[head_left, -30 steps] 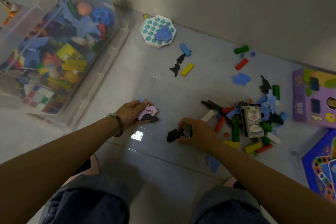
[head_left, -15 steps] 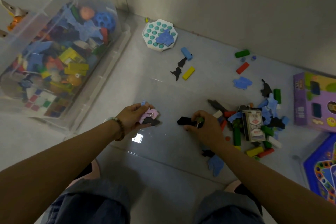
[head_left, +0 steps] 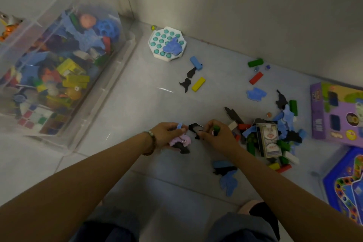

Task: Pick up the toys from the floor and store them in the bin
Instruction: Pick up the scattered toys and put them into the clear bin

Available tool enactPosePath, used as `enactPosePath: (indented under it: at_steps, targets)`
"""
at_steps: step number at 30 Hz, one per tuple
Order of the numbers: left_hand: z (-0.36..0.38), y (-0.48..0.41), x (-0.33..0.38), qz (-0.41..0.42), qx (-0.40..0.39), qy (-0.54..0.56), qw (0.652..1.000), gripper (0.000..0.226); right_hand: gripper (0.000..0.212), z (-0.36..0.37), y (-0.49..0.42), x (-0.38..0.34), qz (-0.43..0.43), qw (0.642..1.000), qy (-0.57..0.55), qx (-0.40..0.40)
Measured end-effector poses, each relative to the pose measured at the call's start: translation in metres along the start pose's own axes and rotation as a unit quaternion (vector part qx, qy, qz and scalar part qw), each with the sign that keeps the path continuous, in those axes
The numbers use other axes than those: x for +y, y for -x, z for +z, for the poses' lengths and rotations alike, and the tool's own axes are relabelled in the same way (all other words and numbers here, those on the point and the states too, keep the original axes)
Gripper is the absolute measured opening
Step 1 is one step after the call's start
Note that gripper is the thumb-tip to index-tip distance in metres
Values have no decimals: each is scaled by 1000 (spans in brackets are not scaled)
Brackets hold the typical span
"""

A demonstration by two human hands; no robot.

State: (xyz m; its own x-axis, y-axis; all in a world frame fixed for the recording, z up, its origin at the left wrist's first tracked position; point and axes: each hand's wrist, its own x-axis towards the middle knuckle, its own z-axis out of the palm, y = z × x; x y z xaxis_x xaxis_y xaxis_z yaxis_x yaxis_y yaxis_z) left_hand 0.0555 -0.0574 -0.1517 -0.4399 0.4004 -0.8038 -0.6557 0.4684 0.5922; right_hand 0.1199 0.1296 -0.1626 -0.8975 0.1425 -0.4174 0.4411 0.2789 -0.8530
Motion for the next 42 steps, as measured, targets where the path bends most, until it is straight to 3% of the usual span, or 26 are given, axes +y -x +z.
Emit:
enactPosePath:
  at_steps: [4,6,10,14,17,21,25,30,32,34,38,42]
  targets:
    - [4,-3,7,-14,-19,80,996,37,14,-1,-2,1,57,997,-47,10]
    - [5,-2,12,7,-11,67,998,37,6,-1,-3,-5,71,997,-30,-1]
    - [-4,16,43,86,27,-7,996,36,15,-1,-8,-45,53,997,-51,-22]
    - [-45,61,102,154,75,-62,983,14,16,-7,-23,-135,8,996,-76,-50]
    - [-92,113,148,222,101,-71,967,15,12,1,-34,-222,-42,994,-58,-88]
    - [-169,194,185,282,151,-80,944,16,24,47,-48,-334,-148,979,-2,-137]
    - [-246,237,172,273,222,-42,935,22,23,125,-63,-398,-143,971,-2,-189]
    - [-295,229,112,179,255,65,948,40,27,188,-83,-407,-42,974,22,-222]
    - [-306,222,98,161,286,32,944,50,49,193,-88,-400,-65,975,88,-194]
    - [-314,219,93,146,344,-23,927,55,58,187,-86,-396,-108,977,78,-168]
    - [-305,221,108,202,376,-80,901,54,43,141,-78,-381,-176,978,-12,-115]
    - [-255,217,147,308,314,-83,894,45,38,70,-60,-342,-182,981,-14,-64]
